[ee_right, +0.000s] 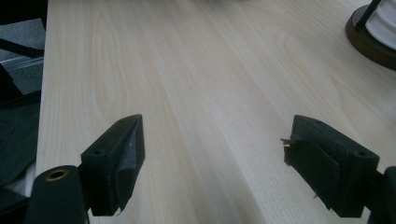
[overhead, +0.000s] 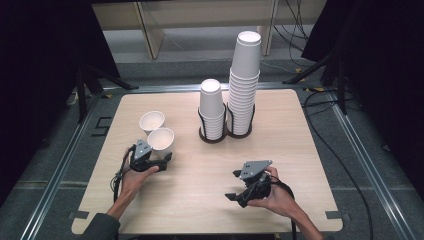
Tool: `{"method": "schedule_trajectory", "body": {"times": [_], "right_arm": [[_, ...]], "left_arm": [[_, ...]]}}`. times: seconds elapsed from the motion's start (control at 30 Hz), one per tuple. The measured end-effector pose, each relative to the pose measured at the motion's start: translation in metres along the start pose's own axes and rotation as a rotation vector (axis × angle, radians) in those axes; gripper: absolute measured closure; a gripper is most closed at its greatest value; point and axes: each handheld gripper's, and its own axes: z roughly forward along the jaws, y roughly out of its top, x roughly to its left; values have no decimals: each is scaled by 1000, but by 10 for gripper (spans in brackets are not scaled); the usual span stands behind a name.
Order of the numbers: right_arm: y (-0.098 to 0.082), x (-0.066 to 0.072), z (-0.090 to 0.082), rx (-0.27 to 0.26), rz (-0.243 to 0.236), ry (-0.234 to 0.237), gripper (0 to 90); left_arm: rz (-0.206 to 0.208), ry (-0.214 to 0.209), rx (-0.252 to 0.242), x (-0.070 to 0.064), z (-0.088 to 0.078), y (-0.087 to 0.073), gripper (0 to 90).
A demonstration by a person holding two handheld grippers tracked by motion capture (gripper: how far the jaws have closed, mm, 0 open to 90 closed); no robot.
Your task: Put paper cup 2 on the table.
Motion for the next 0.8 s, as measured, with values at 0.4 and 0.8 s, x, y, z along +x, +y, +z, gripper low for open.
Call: {"method": "schedule_trajectory", "body": {"times": [0.4,0.8], "right_arm": [[0,1,0,5,-2,1,197],[-1,-1,-2,-3,15,-13,196]], "left_arm": [[1,-3,15,1,-26,-10,142],[-12,-62,-45,-19,-55,-8,142]]}}
